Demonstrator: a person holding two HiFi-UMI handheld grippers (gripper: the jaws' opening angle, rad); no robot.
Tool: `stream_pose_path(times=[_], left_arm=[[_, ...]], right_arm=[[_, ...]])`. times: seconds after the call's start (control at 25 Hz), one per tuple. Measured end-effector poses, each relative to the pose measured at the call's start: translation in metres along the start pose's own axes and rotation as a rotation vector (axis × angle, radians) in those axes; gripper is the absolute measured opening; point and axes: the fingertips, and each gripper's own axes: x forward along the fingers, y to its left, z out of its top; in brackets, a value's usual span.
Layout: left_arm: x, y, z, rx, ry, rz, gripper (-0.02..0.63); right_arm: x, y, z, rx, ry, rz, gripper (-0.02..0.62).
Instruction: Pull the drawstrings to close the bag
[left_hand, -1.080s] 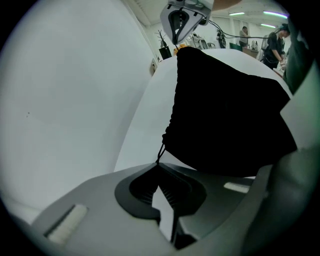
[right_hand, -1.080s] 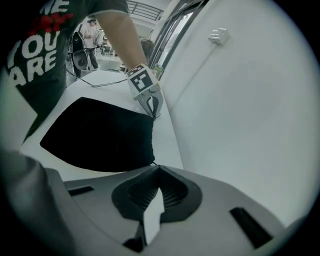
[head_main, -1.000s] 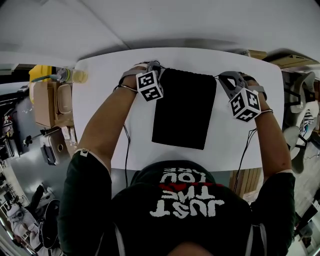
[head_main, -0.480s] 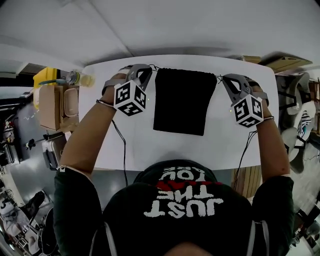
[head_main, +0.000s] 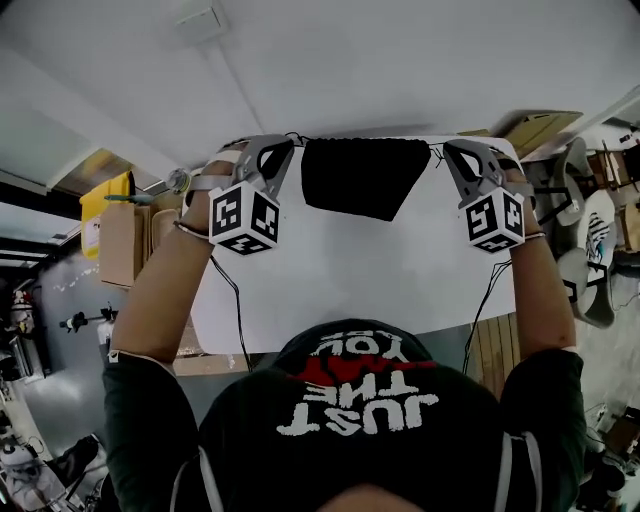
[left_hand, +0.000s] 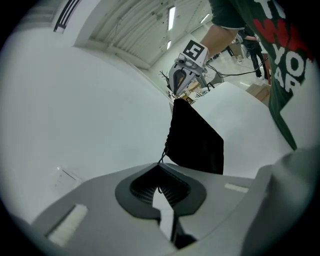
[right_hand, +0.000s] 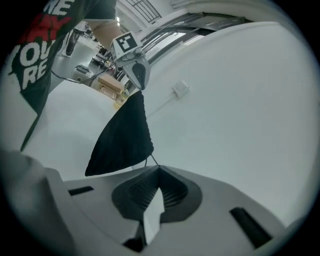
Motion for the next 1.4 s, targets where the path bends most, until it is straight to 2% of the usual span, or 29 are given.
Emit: stream_pose_path(times=[0.16, 0.36, 0.52, 0.64, 0.84, 1.16, 1.4], left_arm=[[-0.053, 0.029, 0.058, 0.076, -0.033, 0.118, 0.000], [-0.116, 0.073, 0.160, 0.193, -0.034, 0.285, 0.000], [-0.164, 0.080, 0.245, 0.286, -0.008, 0.394, 0.000], [-0.196, 0.078, 0.287, 0.330, 0.009, 0.453, 0.000], [-0.226, 0.081, 0.319, 0.384, -0.005, 0.498, 0.000], [-0.260, 0.091, 0.349, 0.479, -0.078, 0.535, 0.000], [-0.281, 0.100, 0.360, 0.517, -0.127, 0.558, 0.000]], right_arm=[[-0.062, -0.028, 0.015, -0.013, -0.042, -0.130, 0.003], [-0.133, -0.071, 0.010, 0.014, -0.154, -0.259, 0.003], [-0.193, -0.080, -0.010, 0.066, -0.255, -0.327, 0.003], [-0.229, -0.077, -0.014, 0.092, -0.321, -0.345, 0.004], [-0.251, -0.077, -0.003, 0.122, -0.369, -0.359, 0.005], [-0.280, -0.077, 0.018, 0.180, -0.399, -0.421, 0.005], [-0.287, -0.081, 0.036, 0.201, -0.422, -0.469, 0.005]])
